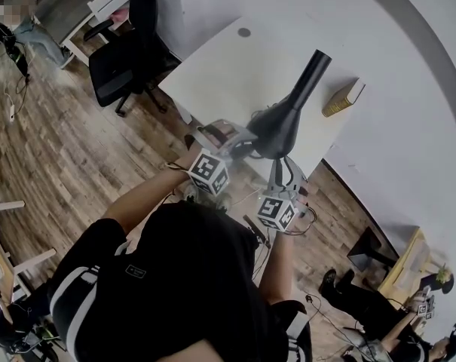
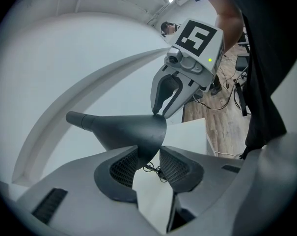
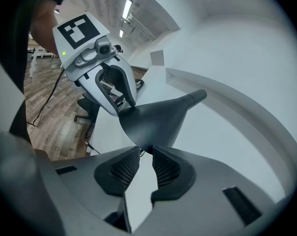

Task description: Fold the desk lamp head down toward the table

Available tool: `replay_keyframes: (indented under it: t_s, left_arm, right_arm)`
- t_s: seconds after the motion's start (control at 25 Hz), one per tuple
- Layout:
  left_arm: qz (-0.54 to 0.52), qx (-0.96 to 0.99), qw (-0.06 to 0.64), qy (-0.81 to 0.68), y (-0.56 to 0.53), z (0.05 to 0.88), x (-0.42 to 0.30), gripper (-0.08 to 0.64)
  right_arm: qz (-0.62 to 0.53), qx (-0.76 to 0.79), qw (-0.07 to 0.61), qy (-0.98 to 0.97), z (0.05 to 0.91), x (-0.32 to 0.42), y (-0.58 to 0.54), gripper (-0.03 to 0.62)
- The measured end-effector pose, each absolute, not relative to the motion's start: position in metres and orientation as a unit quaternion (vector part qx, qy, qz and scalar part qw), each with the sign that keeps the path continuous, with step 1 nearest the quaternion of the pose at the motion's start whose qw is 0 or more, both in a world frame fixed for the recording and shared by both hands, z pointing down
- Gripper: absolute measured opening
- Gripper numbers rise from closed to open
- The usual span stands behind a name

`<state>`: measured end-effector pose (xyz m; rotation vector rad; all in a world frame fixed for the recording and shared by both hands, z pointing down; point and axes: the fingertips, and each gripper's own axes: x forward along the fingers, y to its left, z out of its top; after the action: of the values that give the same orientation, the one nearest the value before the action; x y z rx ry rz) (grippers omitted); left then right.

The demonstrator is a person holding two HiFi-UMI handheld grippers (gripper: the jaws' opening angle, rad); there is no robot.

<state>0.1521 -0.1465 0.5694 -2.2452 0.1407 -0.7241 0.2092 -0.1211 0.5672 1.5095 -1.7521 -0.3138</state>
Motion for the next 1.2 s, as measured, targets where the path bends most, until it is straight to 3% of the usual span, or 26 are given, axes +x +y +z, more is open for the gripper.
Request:
replay_keyframes:
  t_s: [1.2]
  left_arm:
    - [-0.308, -0.879, 0.358, 0.061, -0.164, 0.592, 0.162, 0.164]
  right_arm:
    - [-0.120, 0.576, 0.410, -0.697, 0.592, 0.219, -0.141, 0.109]
